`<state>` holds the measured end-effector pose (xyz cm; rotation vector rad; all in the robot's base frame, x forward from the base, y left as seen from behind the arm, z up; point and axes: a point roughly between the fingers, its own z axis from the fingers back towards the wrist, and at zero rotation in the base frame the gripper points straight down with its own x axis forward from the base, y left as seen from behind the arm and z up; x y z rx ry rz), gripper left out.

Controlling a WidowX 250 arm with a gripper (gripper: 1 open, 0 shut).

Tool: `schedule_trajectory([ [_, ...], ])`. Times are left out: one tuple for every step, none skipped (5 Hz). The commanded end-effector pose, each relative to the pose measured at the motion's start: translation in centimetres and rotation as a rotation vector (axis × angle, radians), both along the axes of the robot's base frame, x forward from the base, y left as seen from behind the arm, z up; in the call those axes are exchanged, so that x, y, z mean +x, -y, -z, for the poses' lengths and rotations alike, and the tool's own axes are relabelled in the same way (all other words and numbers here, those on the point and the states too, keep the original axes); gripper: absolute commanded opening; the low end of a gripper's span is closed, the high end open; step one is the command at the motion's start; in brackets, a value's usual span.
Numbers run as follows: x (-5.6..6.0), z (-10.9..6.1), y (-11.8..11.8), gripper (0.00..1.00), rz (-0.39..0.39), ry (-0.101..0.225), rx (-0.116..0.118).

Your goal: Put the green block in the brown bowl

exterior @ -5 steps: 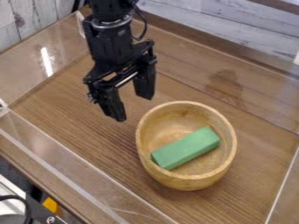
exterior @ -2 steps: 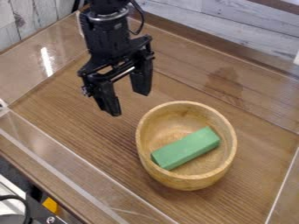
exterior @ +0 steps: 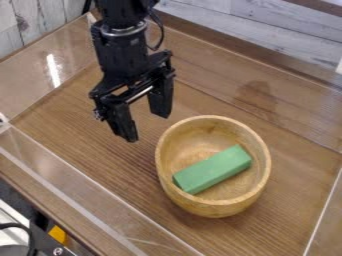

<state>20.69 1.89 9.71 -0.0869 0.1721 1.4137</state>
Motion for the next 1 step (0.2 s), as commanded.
schedule_trajectory([
  [0.37, -0.14, 1.14, 1.00, 0.014, 0.014, 0.001],
])
